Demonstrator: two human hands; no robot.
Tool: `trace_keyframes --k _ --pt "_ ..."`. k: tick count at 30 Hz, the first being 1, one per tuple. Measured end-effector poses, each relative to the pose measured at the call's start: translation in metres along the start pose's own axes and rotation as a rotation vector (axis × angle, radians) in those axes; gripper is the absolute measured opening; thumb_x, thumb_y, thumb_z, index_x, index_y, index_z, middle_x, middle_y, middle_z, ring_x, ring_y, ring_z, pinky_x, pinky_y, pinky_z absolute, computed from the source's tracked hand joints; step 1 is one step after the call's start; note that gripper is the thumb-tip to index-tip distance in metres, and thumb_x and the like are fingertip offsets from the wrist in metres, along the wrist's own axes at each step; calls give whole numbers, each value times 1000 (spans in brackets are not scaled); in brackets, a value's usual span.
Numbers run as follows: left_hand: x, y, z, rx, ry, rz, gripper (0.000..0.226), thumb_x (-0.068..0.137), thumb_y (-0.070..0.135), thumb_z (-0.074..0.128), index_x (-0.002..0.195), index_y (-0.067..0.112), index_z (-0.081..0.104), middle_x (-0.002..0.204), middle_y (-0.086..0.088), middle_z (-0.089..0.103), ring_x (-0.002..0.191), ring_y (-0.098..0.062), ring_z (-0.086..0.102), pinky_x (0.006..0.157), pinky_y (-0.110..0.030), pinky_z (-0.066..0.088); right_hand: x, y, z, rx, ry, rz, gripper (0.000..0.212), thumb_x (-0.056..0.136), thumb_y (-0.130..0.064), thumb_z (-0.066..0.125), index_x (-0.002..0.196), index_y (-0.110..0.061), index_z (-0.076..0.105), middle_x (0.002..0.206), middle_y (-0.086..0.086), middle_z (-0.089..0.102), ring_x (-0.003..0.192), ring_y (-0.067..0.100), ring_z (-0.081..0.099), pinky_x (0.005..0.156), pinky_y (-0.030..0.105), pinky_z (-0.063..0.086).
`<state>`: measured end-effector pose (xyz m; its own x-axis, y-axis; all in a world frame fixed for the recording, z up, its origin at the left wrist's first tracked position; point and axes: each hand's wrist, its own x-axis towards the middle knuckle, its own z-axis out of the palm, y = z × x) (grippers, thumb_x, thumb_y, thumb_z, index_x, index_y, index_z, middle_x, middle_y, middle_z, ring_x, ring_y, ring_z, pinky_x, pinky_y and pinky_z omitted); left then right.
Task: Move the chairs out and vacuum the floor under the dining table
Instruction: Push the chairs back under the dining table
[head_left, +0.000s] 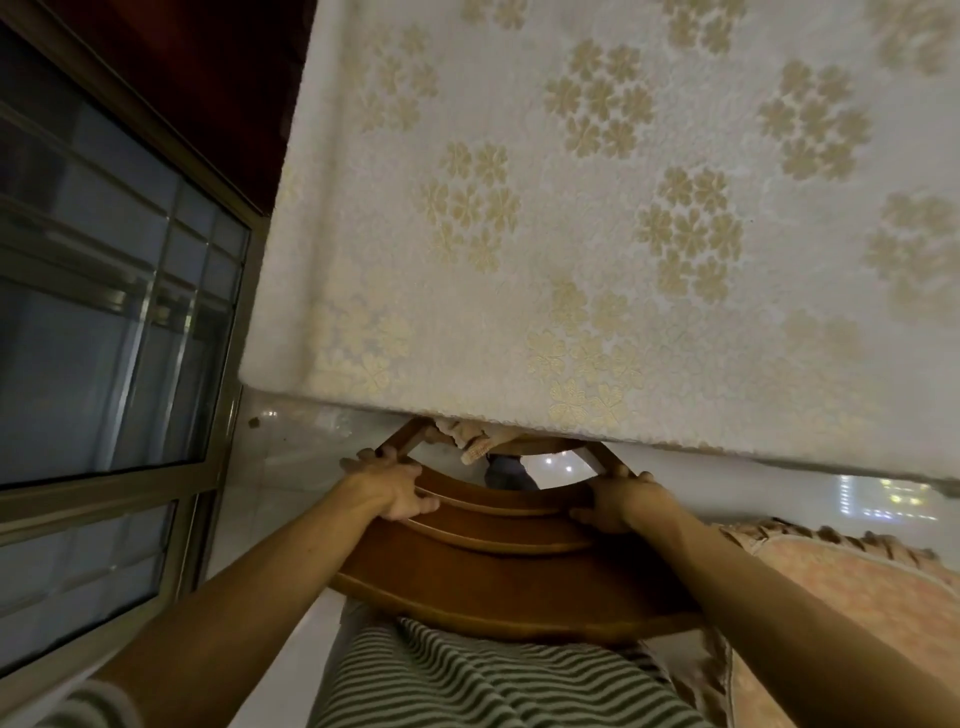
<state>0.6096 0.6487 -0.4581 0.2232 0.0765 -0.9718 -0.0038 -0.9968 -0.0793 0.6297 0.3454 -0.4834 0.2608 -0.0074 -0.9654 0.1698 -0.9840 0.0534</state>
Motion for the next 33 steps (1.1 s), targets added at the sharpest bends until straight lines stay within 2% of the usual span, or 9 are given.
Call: trace_keyframes --k 3,6,8,10,12,16,21,25,33 --pt "-14 -1 2 -61 94 35 73 93 68 39 154 32 24 164 -12 10 147 -41 16 118 -60 16 -25 -1 5 9 110 -6 61 90 -65 46 146 -43 31 155 4 26 136 36 33 107 52 39" --pt "-27 1 6 -97 245 87 67 94 62 43 150 27 34 156 -12 33 138 -37 35 113 -54 31 -39 -1 6 35 216 -13 61 93 -63 43 148 -41 27 153 6 31 134 35 38 105 50 42" --pt "-38 5 8 -85 341 148 60 95 58 44 143 22 45 144 -12 48 128 -33 48 105 -47 40 -50 -3 3 60 306 -29 63 90 -68 32 146 -38 31 148 9 40 128 35 47 102 47 45" --pt "-50 8 9 -89 445 218 56 95 57 46 133 17 53 133 -12 57 118 -31 56 98 -44 47 -62 -4 3 99 409 -27 61 90 -65 34 139 -29 40 136 12 51 118 34 55 96 47 49" --pt "-62 8 8 -60 546 267 55 94 59 46 129 17 54 130 -11 59 117 -32 56 97 -46 47 -74 -5 4 104 518 -28 50 96 -54 43 133 -20 44 126 14 56 111 35 59 90 45 50" --pt "-72 5 5 8 664 308 64 94 63 42 141 19 43 136 -11 56 123 -33 53 102 -50 42 -98 -6 4 74 694 -56 45 98 -47 43 133 -19 42 125 12 58 109 32 61 87 43 51" --pt "-70 5 2 33 721 342 71 94 64 38 150 20 31 144 -10 49 128 -32 48 105 -48 40 -114 -8 4 70 777 -52 45 99 -48 40 134 -19 40 124 12 58 105 30 61 84 41 51" --pt "-78 9 -5 32 782 349 67 96 60 40 149 20 31 142 -11 49 125 -33 50 102 -46 43 -119 -8 -1 102 837 -76 43 100 -46 39 132 -17 40 119 12 58 103 31 60 85 43 53" --pt "-88 18 -6 83 795 292 62 97 57 39 146 21 33 137 -12 53 121 -33 53 100 -45 44 -127 -3 -4 150 995 -137 40 100 -43 39 130 -15 39 113 12 55 97 30 58 75 39 49"
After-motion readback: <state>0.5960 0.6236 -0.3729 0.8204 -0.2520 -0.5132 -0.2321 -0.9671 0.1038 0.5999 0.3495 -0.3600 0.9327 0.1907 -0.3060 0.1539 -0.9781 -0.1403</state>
